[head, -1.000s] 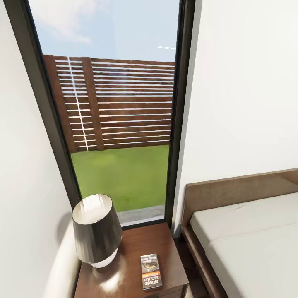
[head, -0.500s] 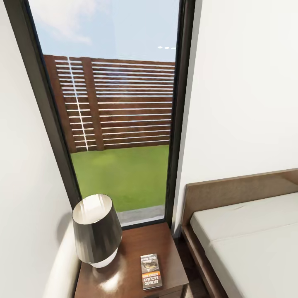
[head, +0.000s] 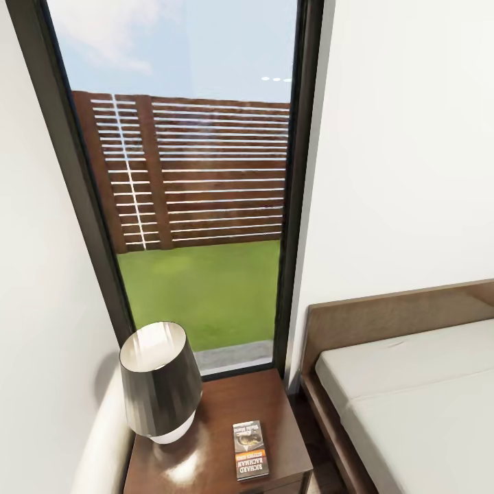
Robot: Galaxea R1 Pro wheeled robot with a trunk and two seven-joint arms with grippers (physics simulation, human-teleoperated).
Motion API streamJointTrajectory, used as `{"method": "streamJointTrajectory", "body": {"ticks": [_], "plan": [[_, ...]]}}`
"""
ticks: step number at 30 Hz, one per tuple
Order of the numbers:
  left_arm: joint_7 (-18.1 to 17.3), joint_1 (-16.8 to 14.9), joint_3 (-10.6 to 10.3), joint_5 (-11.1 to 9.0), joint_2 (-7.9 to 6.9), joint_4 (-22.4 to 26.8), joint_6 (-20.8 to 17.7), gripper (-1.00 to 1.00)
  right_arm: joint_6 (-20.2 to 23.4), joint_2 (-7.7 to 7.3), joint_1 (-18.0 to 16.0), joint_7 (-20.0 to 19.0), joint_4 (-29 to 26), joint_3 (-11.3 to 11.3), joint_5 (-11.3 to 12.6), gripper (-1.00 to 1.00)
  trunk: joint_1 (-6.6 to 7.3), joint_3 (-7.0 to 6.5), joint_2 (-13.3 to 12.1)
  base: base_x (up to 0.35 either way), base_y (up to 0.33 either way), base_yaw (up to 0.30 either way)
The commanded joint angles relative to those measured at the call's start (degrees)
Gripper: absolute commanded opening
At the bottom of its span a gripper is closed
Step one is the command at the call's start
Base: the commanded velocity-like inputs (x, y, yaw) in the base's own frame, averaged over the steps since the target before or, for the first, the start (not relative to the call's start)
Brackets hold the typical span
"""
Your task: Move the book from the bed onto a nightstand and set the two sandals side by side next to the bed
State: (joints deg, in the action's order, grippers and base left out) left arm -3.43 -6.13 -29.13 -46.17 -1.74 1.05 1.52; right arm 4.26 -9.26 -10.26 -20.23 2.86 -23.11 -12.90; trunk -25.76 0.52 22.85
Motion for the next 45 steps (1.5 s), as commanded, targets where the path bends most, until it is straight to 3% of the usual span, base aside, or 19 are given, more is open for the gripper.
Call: {"method": "streamJointTrajectory", "body": {"ticks": [1, 32, 45], "plan": [[-0.1, 0.0, -0.6, -0.5, 0.01, 0.0, 0.1, 1.0, 0.1, 0.0, 0.0, -0.1, 0.1, -0.5, -0.5, 1.0, -0.02, 0.05, 0.1, 0.0, 0.0, 0.0], [0.2, 0.0, -0.6, -0.5, 0.82, 0.1, 0.6, 1.0, 0.5, 1.16, 0.0, 0.2, 0.2, -1.1, -0.2, 1.0, -0.02, 0.05, 0.1, 0.0, 0.0, -0.002], [0.2, 0.0, -0.5, -0.5, 0.94, 0.1, 0.6, 1.0, 0.4, 2.2, 0.0, 0.3, 0.2, -1.2, -0.2, 1.0, -0.02, 0.05, 0.1, 0.0, 0.0, -0.131]]}}
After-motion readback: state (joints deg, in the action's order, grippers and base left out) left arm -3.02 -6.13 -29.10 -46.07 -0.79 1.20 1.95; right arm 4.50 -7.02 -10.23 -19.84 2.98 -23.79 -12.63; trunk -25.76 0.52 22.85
